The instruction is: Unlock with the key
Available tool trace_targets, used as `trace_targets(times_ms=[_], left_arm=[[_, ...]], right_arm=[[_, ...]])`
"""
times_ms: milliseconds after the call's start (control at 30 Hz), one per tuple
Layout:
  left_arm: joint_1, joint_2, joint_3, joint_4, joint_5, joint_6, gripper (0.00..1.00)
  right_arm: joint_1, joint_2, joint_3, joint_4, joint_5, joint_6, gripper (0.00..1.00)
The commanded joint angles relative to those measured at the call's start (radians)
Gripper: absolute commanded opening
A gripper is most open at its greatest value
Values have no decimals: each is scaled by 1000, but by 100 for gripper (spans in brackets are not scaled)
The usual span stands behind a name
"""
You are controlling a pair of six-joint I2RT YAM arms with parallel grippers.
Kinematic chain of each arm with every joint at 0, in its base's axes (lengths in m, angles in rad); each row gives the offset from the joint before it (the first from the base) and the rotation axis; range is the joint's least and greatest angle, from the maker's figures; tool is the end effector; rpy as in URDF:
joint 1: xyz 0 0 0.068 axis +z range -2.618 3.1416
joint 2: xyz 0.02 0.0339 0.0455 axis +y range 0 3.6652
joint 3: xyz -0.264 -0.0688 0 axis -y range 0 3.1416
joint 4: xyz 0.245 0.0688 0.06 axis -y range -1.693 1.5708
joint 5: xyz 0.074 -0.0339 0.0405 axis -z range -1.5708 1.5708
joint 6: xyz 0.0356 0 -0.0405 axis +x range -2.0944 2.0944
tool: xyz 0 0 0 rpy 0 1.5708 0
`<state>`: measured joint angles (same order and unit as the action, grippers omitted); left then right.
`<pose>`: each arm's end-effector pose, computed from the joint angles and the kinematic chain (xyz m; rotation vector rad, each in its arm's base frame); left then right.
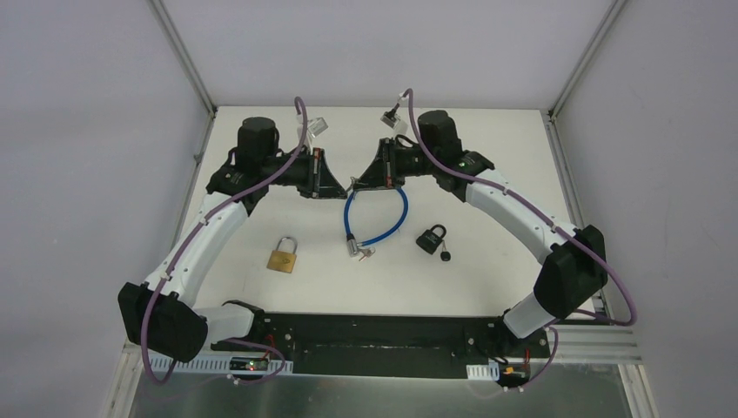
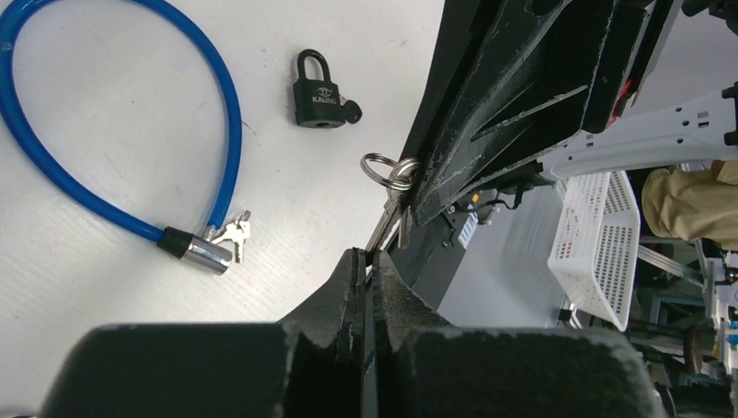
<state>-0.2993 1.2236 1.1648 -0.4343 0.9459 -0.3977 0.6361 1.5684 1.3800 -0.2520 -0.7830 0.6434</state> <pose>0.2417 -0.1048 0.3624 0.5211 2.0606 -1.3924 0.2755 0.2347 0.3482 -0.5619 2.1785 1.5448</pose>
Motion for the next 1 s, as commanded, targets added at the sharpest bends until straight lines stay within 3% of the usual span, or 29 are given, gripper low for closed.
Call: trace_targets(times_ms=[0,200,300,433,500,567,700,833,967], left_arm=[[19,0,32,6,0,54,0],[19,-6,34,-1,-33,32,2],[19,-17,38,-13,-139,-21,15],[19,-82,54,-169,-661,-168,43],[19,-124,25,-202,-767,-237,53],[19,-159,-7,-195,-777,-299,64],[19,-189,-42,-124,-674,-419,72],[19,-199,-105,29,-543,-535,75],[17,-190,-152,81,-496,-549,72]], right_arm=[[2,-15,33,-32,-58,-41,0],[1,-36,10,-1,0,19,0],[-2,-34,10,15,21,109,0],[-18,-16,-6,46,134,377,0],[-23,-17,-54,104,196,522,0],[-26,-25,-131,211,269,692,0],[-24,-46,-273,448,367,921,0],[-24,-48,-328,534,392,1014,0],[-22,-7,-326,700,359,1073,0]])
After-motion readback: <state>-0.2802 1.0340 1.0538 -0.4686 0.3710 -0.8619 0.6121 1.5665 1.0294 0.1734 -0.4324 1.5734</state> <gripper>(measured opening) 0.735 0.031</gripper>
